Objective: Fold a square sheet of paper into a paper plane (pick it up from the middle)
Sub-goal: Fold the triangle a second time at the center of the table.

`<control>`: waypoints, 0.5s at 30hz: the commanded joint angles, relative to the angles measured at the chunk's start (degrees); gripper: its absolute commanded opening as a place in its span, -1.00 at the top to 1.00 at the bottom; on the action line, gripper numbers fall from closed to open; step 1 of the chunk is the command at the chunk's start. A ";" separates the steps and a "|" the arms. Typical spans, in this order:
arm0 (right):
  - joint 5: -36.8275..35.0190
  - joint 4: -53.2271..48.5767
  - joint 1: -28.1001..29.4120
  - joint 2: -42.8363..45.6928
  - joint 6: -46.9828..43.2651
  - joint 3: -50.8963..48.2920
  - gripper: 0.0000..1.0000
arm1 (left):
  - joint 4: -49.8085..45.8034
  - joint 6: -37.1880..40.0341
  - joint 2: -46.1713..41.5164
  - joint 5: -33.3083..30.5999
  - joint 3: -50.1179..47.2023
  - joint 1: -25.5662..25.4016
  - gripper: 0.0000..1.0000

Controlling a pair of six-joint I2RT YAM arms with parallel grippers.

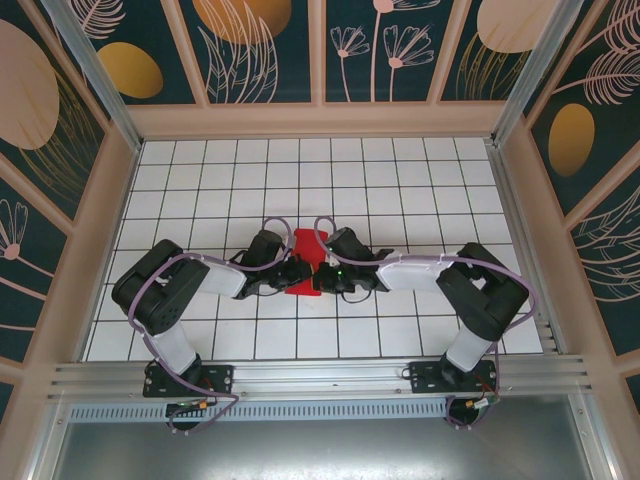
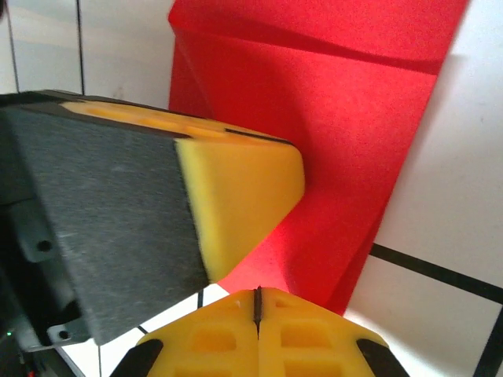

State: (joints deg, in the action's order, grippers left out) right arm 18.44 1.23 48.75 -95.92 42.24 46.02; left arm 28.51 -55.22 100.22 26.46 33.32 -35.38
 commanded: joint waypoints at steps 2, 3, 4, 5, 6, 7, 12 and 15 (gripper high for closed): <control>0.02 -0.12 -0.32 -0.17 -1.20 0.60 1.00 | -5.75 -0.20 0.58 -2.17 -1.32 0.03 0.89; 0.15 0.16 -0.32 -0.46 -1.11 0.48 1.00 | -5.75 -0.16 0.58 -2.13 -1.26 0.03 0.89; 0.20 0.19 -0.34 -0.84 -1.03 0.32 1.00 | -5.82 -0.20 0.50 -2.11 -1.31 0.01 0.89; 0.20 0.09 -0.37 -1.25 -1.07 0.33 1.00 | -5.88 -0.17 0.45 -2.11 -1.42 -0.02 0.89; 0.35 0.05 -0.28 -1.71 -1.03 0.30 1.00 | -5.84 -0.17 0.41 -2.13 -1.39 -0.05 0.89; 0.44 0.04 -0.32 -2.02 -1.02 0.16 1.00 | -5.84 -0.23 0.41 -2.11 -1.29 -0.04 0.89; 0.54 -0.11 -0.32 -3.08 -1.01 -0.57 1.00 | -5.84 -0.19 0.24 -2.21 -1.24 -0.03 0.89; 0.89 0.31 -0.34 -3.17 -0.95 -0.97 1.00 | -5.81 -0.16 0.32 -2.25 -1.32 0.06 0.89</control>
State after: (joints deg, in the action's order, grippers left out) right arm 18.50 1.26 48.75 -98.19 42.09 45.98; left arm 28.49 -55.22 100.18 26.46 33.32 -35.38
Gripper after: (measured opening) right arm 0.055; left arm 0.067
